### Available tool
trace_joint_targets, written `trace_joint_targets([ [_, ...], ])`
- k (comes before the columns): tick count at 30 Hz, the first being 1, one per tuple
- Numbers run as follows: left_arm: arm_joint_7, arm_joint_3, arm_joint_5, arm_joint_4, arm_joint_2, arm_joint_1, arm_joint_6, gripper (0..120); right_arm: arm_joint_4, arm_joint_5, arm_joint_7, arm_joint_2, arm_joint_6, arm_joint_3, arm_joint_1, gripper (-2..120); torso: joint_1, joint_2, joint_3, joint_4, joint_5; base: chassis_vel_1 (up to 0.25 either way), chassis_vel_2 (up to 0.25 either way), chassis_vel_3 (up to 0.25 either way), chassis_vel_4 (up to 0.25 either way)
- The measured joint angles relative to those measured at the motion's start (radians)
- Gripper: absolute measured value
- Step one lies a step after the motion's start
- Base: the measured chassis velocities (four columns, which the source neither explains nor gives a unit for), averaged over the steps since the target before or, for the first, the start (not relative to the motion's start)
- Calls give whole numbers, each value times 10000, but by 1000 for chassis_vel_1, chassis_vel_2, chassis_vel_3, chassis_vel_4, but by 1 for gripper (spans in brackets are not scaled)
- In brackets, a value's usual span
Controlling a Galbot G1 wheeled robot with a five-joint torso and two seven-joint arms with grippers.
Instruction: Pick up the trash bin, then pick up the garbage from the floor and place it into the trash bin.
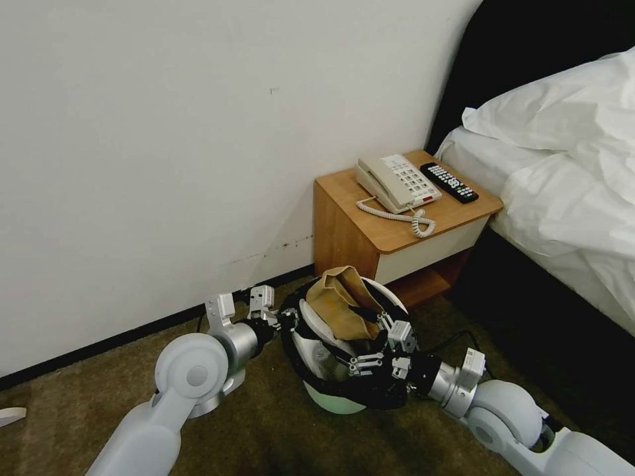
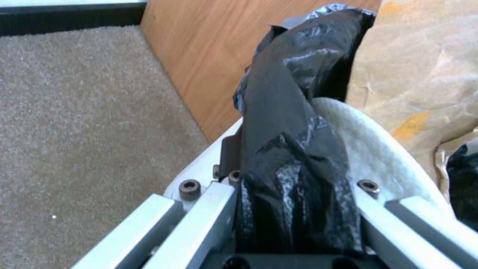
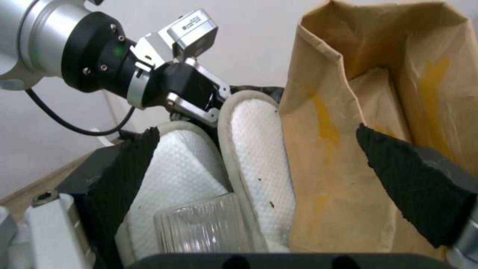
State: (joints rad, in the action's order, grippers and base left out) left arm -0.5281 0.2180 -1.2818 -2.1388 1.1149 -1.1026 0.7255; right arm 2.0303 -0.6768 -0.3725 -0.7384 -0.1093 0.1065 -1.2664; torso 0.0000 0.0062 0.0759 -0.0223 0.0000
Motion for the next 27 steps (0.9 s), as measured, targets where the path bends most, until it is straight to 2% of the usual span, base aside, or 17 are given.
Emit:
trace_joint_targets([
  [17,-23,95,-19,37,-58,-96,-30,4,508,-295,1,117,84,325,148,100,0,0,0,-1,0,0,0,0,0],
  [21,-20,141,136,80,-84,-231,-31,4,896,-563,21,354,180,684,153,100,0,0,0,0,2,0,0,0,0],
  [27,57,384,534,42,-71,-732,-2,4,1525,-980,110,793,247,1476,-50,100,0,0,0,-2,-2,0,0,0,0],
])
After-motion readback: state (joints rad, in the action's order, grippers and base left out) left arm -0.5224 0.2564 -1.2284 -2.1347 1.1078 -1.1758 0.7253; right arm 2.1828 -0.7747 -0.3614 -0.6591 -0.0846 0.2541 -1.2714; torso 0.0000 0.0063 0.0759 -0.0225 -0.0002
